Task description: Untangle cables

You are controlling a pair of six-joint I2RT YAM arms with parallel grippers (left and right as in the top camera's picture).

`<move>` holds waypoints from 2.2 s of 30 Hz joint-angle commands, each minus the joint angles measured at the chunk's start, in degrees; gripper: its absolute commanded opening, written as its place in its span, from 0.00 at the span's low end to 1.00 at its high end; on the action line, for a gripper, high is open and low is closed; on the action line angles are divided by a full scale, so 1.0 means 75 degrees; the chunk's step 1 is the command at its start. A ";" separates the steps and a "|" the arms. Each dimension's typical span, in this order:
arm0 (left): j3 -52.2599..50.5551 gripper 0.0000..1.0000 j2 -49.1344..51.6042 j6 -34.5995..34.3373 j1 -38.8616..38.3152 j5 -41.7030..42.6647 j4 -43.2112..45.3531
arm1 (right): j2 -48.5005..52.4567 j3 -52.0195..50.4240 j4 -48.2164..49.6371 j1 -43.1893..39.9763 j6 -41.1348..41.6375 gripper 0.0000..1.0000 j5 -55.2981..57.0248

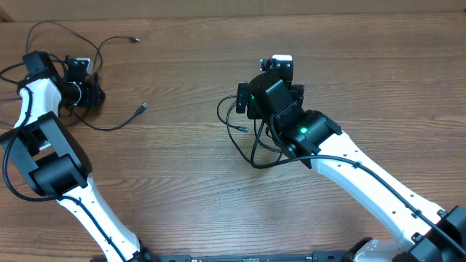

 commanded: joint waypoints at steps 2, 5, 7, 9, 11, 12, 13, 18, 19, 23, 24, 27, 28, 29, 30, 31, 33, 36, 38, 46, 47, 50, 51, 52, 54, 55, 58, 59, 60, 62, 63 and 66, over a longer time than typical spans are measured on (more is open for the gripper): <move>-0.0023 0.19 0.0073 0.0210 -0.0073 0.0265 -0.0309 | -0.0184 0.0052 0.0038 0.0015 0.0026 1.00 0.0108; -0.0023 0.10 0.0082 0.0210 -0.0073 0.0254 -0.0638 | -0.0184 0.0052 0.0038 0.0015 0.0026 1.00 0.0108; -0.0023 0.04 0.0082 0.0204 -0.0076 0.0256 -0.0947 | -0.0184 0.0052 0.0038 0.0015 0.0026 1.00 0.0108; -0.0023 0.04 0.0079 0.0122 -0.0090 0.0259 -0.1201 | -0.0184 0.0052 0.0038 0.0015 0.0026 1.00 0.0108; -0.0017 0.04 0.0064 -0.0373 -0.0102 0.0277 -0.1419 | -0.0184 0.0052 0.0038 0.0015 0.0026 1.00 0.0108; 0.0020 0.04 0.0044 -0.0956 -0.0102 0.0289 -0.1478 | -0.0184 0.0052 0.0038 0.0015 0.0026 1.00 0.0108; 0.0073 0.04 0.0035 -0.1384 -0.0102 0.0291 -0.1539 | -0.0184 0.0052 0.0038 0.0015 0.0026 1.00 0.0108; 0.0831 0.04 0.0032 -0.2544 -0.0102 0.0749 -0.2498 | -0.0184 0.0052 0.0038 0.0015 0.0026 1.00 0.0111; 0.1023 0.04 0.0032 -0.2547 -0.0102 0.1000 -0.2734 | -0.0184 0.0052 0.0038 0.0015 0.0026 1.00 0.0108; 0.2302 0.47 0.0032 -0.2550 -0.0102 0.2696 -0.3960 | -0.0184 0.0052 0.0038 0.0015 0.0026 1.00 0.0108; 0.2675 0.69 0.0032 -0.2605 -0.0102 0.3034 -0.4232 | -0.0184 0.0052 0.0038 0.0015 0.0029 1.00 0.0108; 0.3401 0.90 0.0032 -0.2938 -0.0134 0.3156 -0.4712 | -0.0184 0.0052 0.0038 0.0015 0.0029 1.00 0.0108; 0.3541 0.91 0.0032 -0.3010 -0.0157 0.3217 -0.4832 | -0.0184 0.0052 0.0038 0.0015 0.0029 1.00 0.0108; 0.3739 0.93 0.0032 -0.3031 -0.0227 0.3687 -0.5091 | -0.0184 0.0052 0.0038 0.0015 0.0026 1.00 0.0108; 0.3794 0.97 0.0032 -0.3028 -0.0309 0.4339 -0.5301 | -0.0184 0.0052 0.0035 0.0015 0.0029 1.00 0.0108; 0.3797 0.97 0.0032 -0.3025 -0.0370 0.4823 -0.5415 | -0.0184 0.0052 0.0038 0.0015 0.0026 1.00 0.0108; 0.3765 1.00 0.0038 -0.2996 -0.0577 0.5718 -0.5747 | -0.0184 0.0052 0.0038 0.0015 0.0029 1.00 0.0108; 0.3704 1.00 0.0038 -0.2786 -0.1434 0.5324 -0.6126 | -0.0184 0.0052 0.0041 0.0015 0.0029 1.00 0.0105; 0.3701 1.00 0.0038 -0.2655 -0.1964 0.4913 -0.6167 | -0.0184 0.0052 0.0221 0.0015 0.0154 1.00 -0.0119; 0.3701 1.00 0.0070 -0.3873 -0.4581 0.1448 -0.5517 | -0.0420 0.0082 -0.0204 -0.0248 0.0210 1.00 -0.0574; 0.3701 1.00 0.0073 -0.3923 -0.4721 0.1285 -0.5467 | -0.0510 0.0082 -0.0344 -0.0393 0.0274 1.00 -0.0583; 0.3701 1.00 0.0093 -0.3940 -0.5610 0.0466 -0.5091 | -0.0968 0.0082 -0.1244 -0.1614 0.0761 1.00 -0.0638; 0.3701 1.00 0.0096 -0.3943 -0.5831 0.0233 -0.4960 | -0.1049 0.0082 -0.1472 -0.2011 0.0772 1.00 -0.0726; 0.3701 1.00 0.0096 -0.3940 -0.5980 0.0041 -0.4864 | -0.1113 0.0082 -0.1801 -0.2562 0.0772 1.00 -0.0761; 0.3698 0.99 0.0096 -0.3940 -0.6228 -0.0382 -0.4695 | -0.1119 0.0082 -0.2145 -0.3121 0.0772 1.00 -0.0761; 0.3657 0.94 0.0096 -0.3940 -0.6423 -0.0781 -0.4459 | -0.1096 0.0073 -0.2463 -0.3684 0.0772 1.00 -0.0758; 0.3439 0.93 0.0096 -0.3783 -0.6624 -0.0918 -0.3905 | -0.1055 0.0073 -0.2739 -0.4395 0.0772 1.00 -0.0761; 0.3226 0.93 0.0096 -0.3675 -0.6697 -0.0909 -0.3453 | -0.1043 0.0073 -0.2809 -0.4692 0.0772 1.00 -0.0822; 0.3112 0.91 0.0096 -0.3660 -0.6714 -0.0868 -0.3188 | -0.1043 0.0073 -0.2838 -0.4846 0.0772 1.00 -0.0991; 0.2844 0.90 0.0096 -0.3407 -0.6749 -0.0822 -0.2608 | -0.1043 0.0073 -0.2836 -0.5036 0.0772 1.00 -0.1102; 0.2719 0.88 0.0099 -0.3316 -0.6752 -0.0810 -0.2378 | -0.1043 0.0073 -0.2833 -0.5088 0.0769 1.00 -0.1102; 0.2264 0.80 0.0099 -0.3238 -0.6755 -0.0385 -0.1676 | -0.1043 0.0073 -0.2833 -0.5109 0.0772 1.00 -0.1102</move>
